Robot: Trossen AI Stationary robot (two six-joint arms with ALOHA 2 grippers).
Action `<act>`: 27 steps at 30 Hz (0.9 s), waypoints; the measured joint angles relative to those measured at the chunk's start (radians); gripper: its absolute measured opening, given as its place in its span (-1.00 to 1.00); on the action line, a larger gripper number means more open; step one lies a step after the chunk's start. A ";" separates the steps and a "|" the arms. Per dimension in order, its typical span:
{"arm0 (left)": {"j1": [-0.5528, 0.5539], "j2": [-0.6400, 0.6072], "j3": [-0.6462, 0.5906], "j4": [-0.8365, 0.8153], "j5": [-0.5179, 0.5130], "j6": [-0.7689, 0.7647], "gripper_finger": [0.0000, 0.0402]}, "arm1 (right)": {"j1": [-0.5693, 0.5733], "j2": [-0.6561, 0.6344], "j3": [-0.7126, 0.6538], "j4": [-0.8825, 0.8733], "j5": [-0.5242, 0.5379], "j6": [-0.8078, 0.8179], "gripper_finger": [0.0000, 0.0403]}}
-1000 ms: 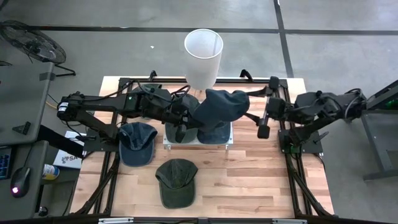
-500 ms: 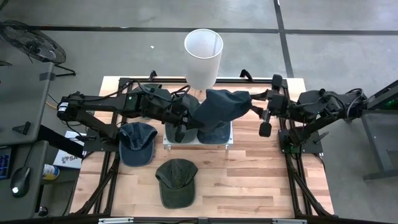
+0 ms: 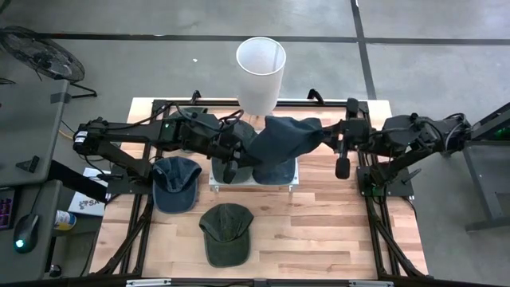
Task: Pick & Place hat
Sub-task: Stack the bottom blue cap on the blue cap on the shelf
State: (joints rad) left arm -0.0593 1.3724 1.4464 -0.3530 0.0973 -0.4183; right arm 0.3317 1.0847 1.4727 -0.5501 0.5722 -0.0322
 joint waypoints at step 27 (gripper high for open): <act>0.000 -0.070 0.000 0.118 0.015 0.171 -0.03 | 0.008 -0.031 0.082 0.003 -0.134 0.041 -0.93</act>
State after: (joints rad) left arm -0.0593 1.3027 1.4464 -0.2354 0.1124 -0.2472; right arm 0.3393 1.0534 1.5543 -0.5469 0.4386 0.0084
